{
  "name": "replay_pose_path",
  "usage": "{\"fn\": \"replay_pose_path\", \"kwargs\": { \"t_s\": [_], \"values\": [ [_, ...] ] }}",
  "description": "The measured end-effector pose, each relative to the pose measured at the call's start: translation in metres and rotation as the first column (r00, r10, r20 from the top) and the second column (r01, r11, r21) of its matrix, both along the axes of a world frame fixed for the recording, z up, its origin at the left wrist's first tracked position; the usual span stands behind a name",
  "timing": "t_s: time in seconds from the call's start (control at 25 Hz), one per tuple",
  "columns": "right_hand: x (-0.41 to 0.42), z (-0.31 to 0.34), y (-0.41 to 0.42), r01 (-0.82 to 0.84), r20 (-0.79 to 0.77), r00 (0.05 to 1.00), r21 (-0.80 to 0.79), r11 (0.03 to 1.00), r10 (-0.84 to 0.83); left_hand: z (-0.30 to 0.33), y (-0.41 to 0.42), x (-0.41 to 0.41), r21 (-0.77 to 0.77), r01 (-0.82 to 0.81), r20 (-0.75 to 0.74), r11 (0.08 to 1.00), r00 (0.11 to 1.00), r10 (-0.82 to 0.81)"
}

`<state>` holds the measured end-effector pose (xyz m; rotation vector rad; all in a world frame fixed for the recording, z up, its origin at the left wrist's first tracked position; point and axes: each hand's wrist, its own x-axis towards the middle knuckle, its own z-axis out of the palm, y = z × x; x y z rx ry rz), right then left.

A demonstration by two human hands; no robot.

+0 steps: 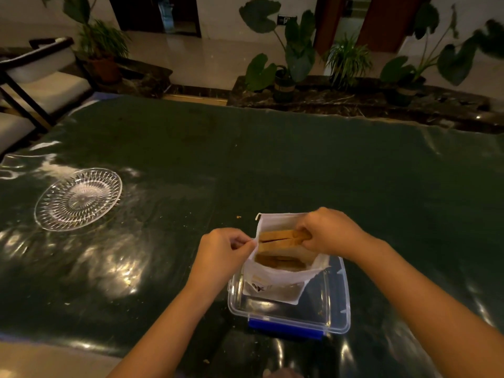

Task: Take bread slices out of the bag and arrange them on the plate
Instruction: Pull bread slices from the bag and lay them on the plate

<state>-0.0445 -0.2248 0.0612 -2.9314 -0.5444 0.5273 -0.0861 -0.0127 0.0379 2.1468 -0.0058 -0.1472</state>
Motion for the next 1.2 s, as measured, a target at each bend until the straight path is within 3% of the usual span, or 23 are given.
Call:
{"fn": "replay_pose_path", "kwargs": {
  "t_s": [0.12,0.28,0.52,0.64,0.76,0.84,1.2],
  "values": [
    [-0.008,0.029,-0.015,0.036,0.015,0.999,0.092,0.995,-0.038,0.003,0.002,0.011,-0.111,0.105,0.019,0.988,0.994,-0.103],
    [-0.014,0.065,-0.027,0.049,0.077,0.995,0.205,0.977,-0.066,0.021,-0.011,0.026,-0.075,0.365,0.114,0.928,0.928,-0.355],
    [-0.007,0.094,-0.049,0.002,0.086,0.995,0.425,0.905,-0.043,0.038,-0.026,0.04,-0.242,0.396,0.283,0.886,0.902,-0.326],
    [0.006,0.091,-0.055,0.049,0.033,0.995,0.672,0.739,-0.095,0.049,-0.029,0.045,-0.318,0.29,0.3,0.903,0.934,-0.194],
    [0.016,0.073,-0.05,0.222,-0.201,0.975,0.914,0.338,-0.097,0.06,-0.023,0.049,-0.449,0.194,0.296,0.872,0.953,-0.06],
    [0.02,0.058,-0.036,0.318,-0.311,0.948,0.931,0.182,-0.068,0.067,-0.014,0.049,-0.491,0.154,0.297,0.857,0.955,-0.001],
    [0.032,0.059,0.076,0.328,-0.317,0.943,0.936,0.128,-0.098,0.071,0.086,0.035,-0.619,0.048,0.264,0.784,0.953,0.151]
  ]
}}
